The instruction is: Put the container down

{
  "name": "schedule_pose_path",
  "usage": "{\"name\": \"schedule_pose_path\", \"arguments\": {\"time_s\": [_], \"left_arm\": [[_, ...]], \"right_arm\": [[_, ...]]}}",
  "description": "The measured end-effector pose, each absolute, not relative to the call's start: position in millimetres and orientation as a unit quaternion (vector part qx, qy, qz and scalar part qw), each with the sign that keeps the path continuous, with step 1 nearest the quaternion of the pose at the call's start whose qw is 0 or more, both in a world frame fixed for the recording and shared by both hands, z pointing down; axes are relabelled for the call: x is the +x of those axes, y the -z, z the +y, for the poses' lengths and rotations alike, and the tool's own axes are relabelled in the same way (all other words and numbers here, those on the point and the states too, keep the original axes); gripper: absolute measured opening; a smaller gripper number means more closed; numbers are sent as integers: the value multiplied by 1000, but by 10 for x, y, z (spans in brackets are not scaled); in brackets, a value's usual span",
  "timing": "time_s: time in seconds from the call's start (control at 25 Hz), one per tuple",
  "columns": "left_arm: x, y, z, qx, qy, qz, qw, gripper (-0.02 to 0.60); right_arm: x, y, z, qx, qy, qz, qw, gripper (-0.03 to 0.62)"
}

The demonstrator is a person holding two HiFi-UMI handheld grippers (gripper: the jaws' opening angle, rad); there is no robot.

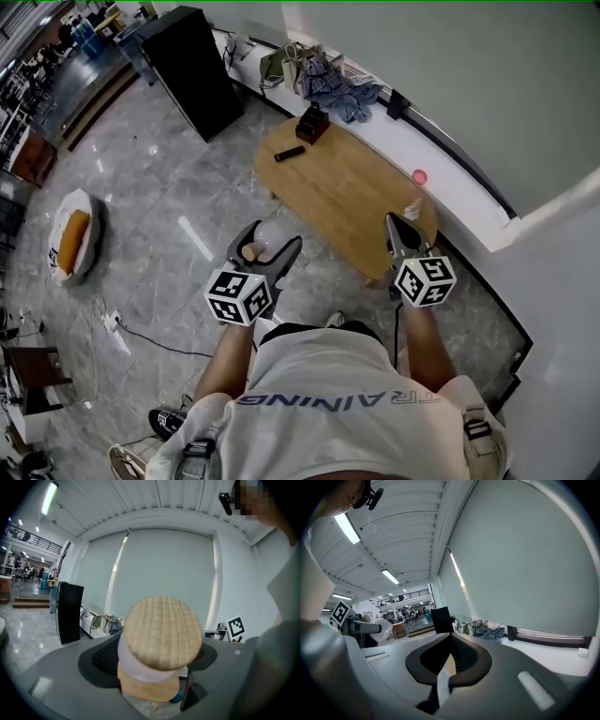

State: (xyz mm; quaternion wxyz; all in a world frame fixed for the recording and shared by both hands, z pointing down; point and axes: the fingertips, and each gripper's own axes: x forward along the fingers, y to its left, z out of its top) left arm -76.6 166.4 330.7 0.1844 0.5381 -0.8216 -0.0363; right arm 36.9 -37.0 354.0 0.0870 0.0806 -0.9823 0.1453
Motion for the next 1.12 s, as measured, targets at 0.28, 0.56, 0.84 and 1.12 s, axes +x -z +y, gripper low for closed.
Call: {"name": "schedule_pose_path", "arguments": {"time_s": [0.28, 0.56, 0.84, 1.12], "left_arm": [[-1044, -3520, 1034, 568, 34, -798, 196, 391], [-1442, -3598, 381, 616, 31, -759, 210, 391], [-2198, -3713, -321, 672, 9, -706, 222, 391], [-3053, -3898, -831, 730, -61, -643, 223, 391]], "right_arm": [[260, -3772, -868, 114, -149, -977, 97, 17], [142, -3751, -1395, 185, -146, -967, 100, 17], [-401, -3806, -1795, 258, -156, -947, 110, 17], [-1025, -3785, -2033, 350, -165, -916, 108, 17]]}}
